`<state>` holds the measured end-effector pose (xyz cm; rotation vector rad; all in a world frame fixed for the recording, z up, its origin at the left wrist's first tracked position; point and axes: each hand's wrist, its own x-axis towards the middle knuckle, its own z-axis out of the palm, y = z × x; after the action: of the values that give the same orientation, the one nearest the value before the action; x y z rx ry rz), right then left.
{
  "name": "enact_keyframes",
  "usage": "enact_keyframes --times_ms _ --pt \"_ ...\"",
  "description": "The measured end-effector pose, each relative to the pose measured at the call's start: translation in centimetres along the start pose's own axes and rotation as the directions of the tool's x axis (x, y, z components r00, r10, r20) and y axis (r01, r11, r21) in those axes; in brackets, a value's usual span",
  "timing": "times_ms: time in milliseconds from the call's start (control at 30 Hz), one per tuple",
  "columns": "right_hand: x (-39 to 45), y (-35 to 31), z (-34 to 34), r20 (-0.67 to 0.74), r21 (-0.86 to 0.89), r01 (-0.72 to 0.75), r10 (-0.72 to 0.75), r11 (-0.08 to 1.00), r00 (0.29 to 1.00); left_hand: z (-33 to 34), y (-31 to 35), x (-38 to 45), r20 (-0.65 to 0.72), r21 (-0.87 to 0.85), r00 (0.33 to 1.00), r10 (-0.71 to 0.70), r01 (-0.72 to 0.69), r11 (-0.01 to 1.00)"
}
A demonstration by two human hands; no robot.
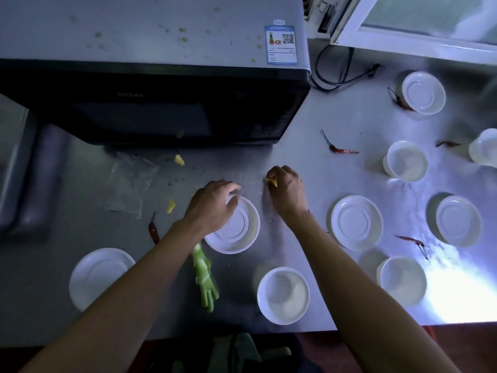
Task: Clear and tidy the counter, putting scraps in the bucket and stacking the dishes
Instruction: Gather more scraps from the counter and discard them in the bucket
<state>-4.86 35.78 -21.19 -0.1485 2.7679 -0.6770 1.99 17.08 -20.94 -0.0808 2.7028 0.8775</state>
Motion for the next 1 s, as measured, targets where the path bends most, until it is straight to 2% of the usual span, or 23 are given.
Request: enact_keyframes --times_ms 133,300,500,667,1000 --pt "-0.8 -1.8 0.3 0.001 0.003 0.038 -0.038 0.999 0.999 -0.6 -0.7 -0.1 -0.023 0.010 1.000 -0.002 0.002 1.000" --pt "-1.2 -4.5 1.2 -0.014 0.016 0.113 -0.113 0.993 0.993 -2.0 -2.4 -0.4 -0.117 0.077 0.993 -0.021 0.030 0.997" --pt "-1.3 -7.8 2.7 -0.023 0.041 0.199 -0.198 0.979 0.980 -3.9 -5.4 0.1 -0.232 0.155 0.966 -0.115 0.154 0.976" --pt "-1.2 -9.5 3.6 -0.021 0.054 0.201 -0.201 0.978 0.979 -5.1 -7.9 1.2 -0.295 0.198 0.943 -0.156 0.220 0.955" --pt "-0.3 -10.4 4.9 -0.031 0.078 0.182 -0.180 0.980 0.983 -5.4 -10.3 3.0 -0.204 0.318 0.979 -0.007 0.073 0.945"
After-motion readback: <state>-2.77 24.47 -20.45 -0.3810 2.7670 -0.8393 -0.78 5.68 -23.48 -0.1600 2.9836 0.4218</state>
